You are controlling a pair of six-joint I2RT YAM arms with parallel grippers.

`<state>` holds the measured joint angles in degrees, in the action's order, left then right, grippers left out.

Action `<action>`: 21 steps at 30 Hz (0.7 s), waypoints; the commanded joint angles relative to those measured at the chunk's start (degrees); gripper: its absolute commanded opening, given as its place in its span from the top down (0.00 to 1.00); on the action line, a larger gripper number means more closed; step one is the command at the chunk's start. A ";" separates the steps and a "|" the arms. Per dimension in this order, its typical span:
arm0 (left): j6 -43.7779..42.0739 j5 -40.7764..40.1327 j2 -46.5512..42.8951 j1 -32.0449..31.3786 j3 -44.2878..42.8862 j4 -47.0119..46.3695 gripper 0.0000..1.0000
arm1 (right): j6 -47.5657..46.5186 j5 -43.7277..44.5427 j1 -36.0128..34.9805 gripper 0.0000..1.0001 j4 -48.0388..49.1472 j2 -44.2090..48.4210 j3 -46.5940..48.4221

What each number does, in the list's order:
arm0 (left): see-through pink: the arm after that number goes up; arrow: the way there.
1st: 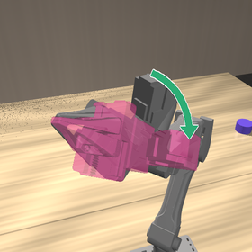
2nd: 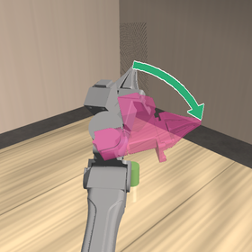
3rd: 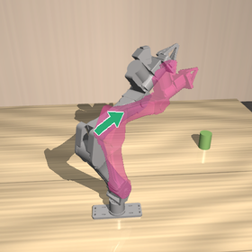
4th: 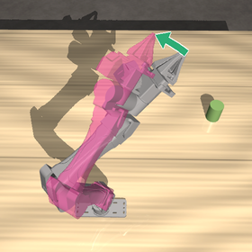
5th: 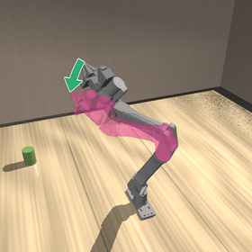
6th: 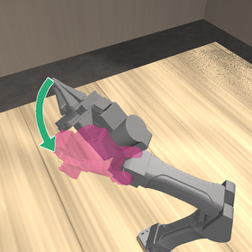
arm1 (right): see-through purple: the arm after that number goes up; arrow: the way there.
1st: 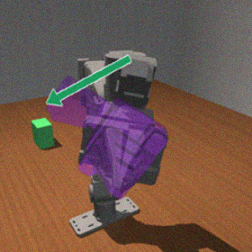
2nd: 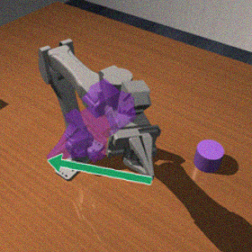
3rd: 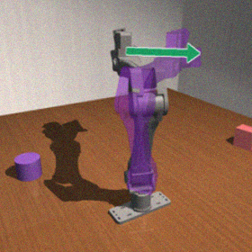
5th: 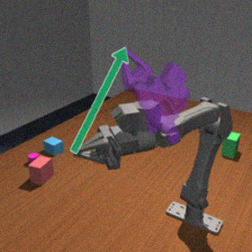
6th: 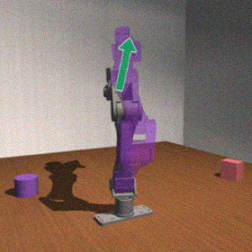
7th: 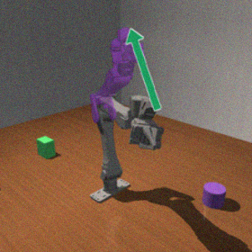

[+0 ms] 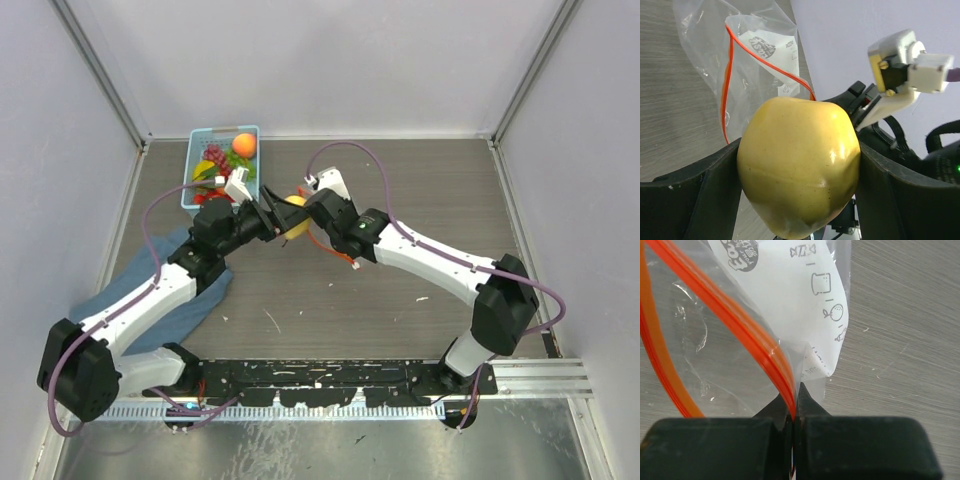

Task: Place the food in the zip-top bag and seal the zipper
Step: Place the fake fruit in the zipper food storage bag.

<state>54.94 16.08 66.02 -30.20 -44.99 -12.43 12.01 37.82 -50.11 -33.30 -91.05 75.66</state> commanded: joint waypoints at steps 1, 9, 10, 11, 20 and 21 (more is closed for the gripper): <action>4.94 -4.88 1.50 -0.90 1.90 -12.39 0.53 | 2.54 -4.17 0.20 0.99 3.92 3.76 1.97; 6.83 -8.96 5.66 -4.53 3.56 -18.80 0.53 | 5.02 -9.58 0.19 0.99 6.59 7.20 0.36; 7.03 -9.30 6.18 -4.71 3.59 -18.93 0.53 | 5.36 -10.33 0.19 0.99 6.99 7.44 0.16; 6.98 -9.75 6.30 -4.97 3.60 -18.90 0.53 | 5.72 -11.08 0.19 0.99 7.39 7.71 -0.03; -0.04 -18.70 5.54 -7.13 3.05 -8.58 0.51 | 8.40 -17.32 0.19 0.99 11.48 10.86 -2.87; -0.47 -19.03 5.53 -7.28 3.00 -8.20 0.51 | 8.65 -18.33 0.22 0.99 12.18 11.11 -3.26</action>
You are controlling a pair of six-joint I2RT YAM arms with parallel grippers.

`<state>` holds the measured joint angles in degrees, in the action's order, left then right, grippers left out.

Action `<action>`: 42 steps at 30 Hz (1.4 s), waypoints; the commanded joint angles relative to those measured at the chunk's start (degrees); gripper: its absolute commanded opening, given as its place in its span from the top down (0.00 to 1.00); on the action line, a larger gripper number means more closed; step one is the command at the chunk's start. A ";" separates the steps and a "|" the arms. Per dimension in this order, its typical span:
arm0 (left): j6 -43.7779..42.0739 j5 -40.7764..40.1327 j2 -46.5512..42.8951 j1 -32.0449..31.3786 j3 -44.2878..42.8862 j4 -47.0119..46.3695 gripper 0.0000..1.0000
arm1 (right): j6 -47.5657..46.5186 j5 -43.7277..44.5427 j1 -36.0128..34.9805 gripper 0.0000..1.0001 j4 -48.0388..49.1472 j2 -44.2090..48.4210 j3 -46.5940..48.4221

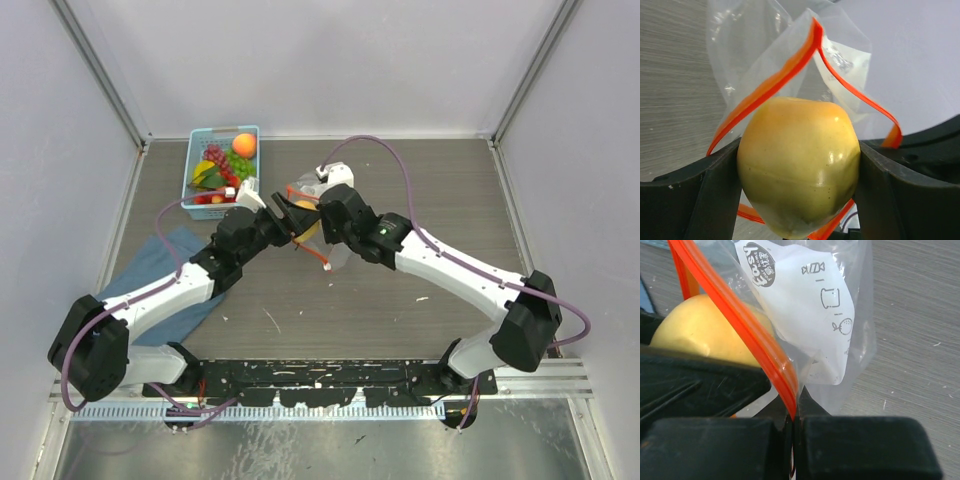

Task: Place the food in the zip-top bag and seal the zipper
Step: Place the fake fruit in the zipper food storage bag.

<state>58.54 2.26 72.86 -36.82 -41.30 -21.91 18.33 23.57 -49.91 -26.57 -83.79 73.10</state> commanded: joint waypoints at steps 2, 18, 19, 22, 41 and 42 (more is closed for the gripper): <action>-5.39 -5.76 -1.04 -1.14 -1.33 2.72 0.51 | 2.73 -6.53 0.04 0.99 6.91 3.99 -1.50; -24.07 -27.69 5.90 -10.25 -14.64 30.12 0.41 | 4.68 -9.46 0.16 0.99 8.90 8.70 -4.87; -24.43 -28.27 6.31 -10.24 -15.07 31.33 0.41 | 4.74 -9.35 0.24 0.99 8.97 9.06 -5.00; -24.80 -28.76 6.64 -10.26 -15.37 32.88 0.40 | 4.95 -9.63 0.34 1.00 9.24 9.15 -5.34; -15.59 -22.37 1.59 -10.29 -13.48 24.16 0.25 | 10.26 -17.40 0.96 0.99 14.85 7.46 -9.63; -15.27 -23.10 1.77 -10.36 -13.31 23.62 0.25 | 10.95 -18.35 0.96 0.99 15.47 7.35 -9.93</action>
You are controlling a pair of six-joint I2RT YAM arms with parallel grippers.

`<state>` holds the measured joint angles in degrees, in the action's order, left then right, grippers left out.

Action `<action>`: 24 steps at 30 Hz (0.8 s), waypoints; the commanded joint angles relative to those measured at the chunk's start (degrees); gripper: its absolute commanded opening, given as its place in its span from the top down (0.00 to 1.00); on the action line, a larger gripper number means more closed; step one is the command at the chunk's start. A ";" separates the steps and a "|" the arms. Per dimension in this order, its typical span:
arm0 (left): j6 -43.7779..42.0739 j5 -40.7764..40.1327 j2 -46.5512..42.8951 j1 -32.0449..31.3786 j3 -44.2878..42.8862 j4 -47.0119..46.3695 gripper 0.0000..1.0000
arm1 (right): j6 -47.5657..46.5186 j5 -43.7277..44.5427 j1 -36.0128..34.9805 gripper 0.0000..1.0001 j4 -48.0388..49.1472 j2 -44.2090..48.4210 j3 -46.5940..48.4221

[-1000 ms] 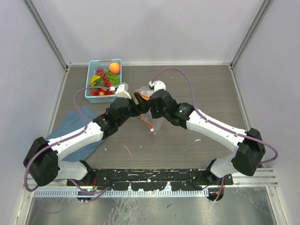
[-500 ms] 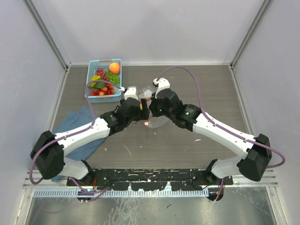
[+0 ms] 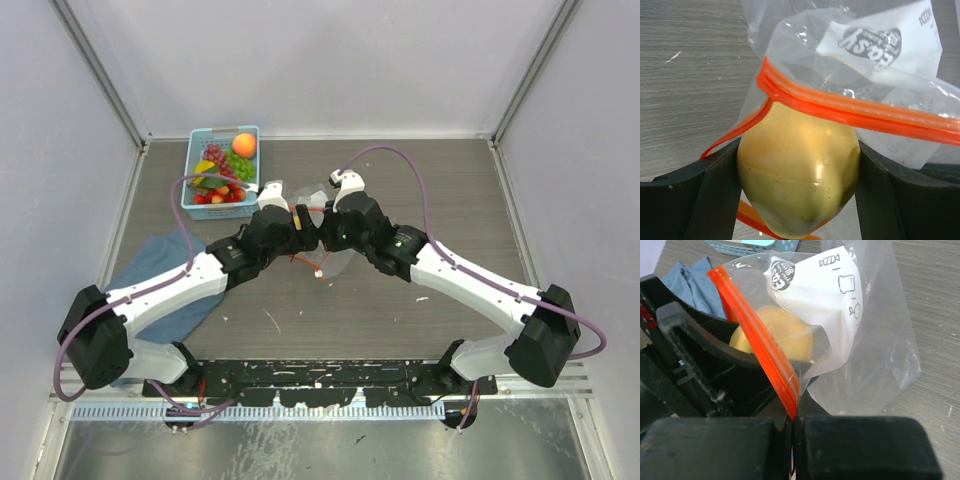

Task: Place the food in the zip-top bag and seal the zipper
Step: Place the fake fruit in the zipper food storage bag.

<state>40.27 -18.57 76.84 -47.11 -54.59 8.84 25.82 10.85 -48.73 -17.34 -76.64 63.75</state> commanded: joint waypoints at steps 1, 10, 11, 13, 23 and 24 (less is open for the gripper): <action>3.24 -3.01 -1.98 -0.05 0.04 -7.41 0.25 | 4.05 -6.71 -0.23 0.99 6.84 0.11 -0.86; 3.15 -7.90 -0.45 -0.85 0.65 -7.96 0.18 | 6.89 -11.31 -0.23 0.99 8.90 -0.44 -1.49; 3.34 -7.89 -0.50 -0.86 0.70 -8.04 0.18 | 7.18 -11.29 -0.24 0.99 9.17 -0.44 -1.58; 3.41 -7.95 -0.63 -0.95 0.86 -7.86 0.15 | 7.66 -11.29 -0.23 0.99 9.62 -0.42 -1.84; 4.08 -7.92 -3.63 -1.05 0.58 -4.90 0.01 | 9.44 -10.73 -0.01 0.97 11.31 -0.20 -3.42; 3.92 -7.78 -3.69 -1.01 0.39 -4.32 0.00 | 9.51 -10.61 0.15 0.97 11.43 -0.11 -3.57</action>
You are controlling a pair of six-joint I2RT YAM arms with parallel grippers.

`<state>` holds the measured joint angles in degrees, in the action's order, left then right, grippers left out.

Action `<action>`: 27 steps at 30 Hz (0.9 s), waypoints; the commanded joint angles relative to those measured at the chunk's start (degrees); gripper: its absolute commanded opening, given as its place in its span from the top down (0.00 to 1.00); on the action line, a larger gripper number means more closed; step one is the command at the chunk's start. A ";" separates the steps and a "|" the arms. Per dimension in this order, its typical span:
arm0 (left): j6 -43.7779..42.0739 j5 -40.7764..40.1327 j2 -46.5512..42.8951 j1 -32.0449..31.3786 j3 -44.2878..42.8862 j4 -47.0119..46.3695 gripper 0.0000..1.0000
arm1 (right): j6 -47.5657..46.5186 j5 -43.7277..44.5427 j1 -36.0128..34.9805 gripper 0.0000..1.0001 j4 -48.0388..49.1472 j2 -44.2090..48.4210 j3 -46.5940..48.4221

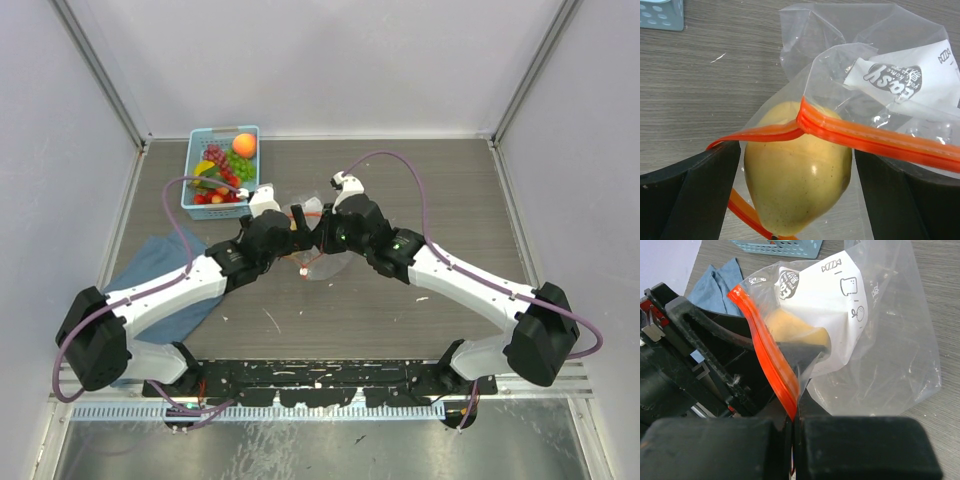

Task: Place the food in the zip-top bag and seal the zipper
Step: Place the fake fruit in the zipper food storage bag.

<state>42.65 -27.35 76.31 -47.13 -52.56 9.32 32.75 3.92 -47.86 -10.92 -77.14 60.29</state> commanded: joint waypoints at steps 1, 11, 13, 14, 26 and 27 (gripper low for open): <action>1.29 1.23 -5.05 -1.02 -1.78 -4.26 0.00 | 2.76 -3.52 -0.55 0.97 5.10 0.43 -0.26; -0.07 3.62 -9.89 -0.96 -2.15 -0.46 0.02 | 4.32 -3.31 0.89 0.96 6.20 1.38 -1.41; -0.53 4.51 -10.88 -0.96 -2.40 -0.02 0.02 | 4.48 -3.23 1.19 0.96 6.21 1.51 -1.55; -0.95 5.09 -11.43 -0.95 -2.43 0.10 0.02 | 4.55 -3.15 1.31 0.96 6.21 1.55 -1.59; -1.30 8.55 -18.51 2.30 -0.03 7.81 0.01 | 4.87 -3.68 2.39 0.96 6.26 1.80 -1.89; -0.80 9.66 -19.29 3.11 0.77 8.17 0.02 | 4.87 -3.78 2.48 0.96 6.24 1.82 -1.86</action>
<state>41.12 -20.29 60.49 -46.72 -53.47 15.73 36.84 0.89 -45.87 -7.33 -77.12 58.15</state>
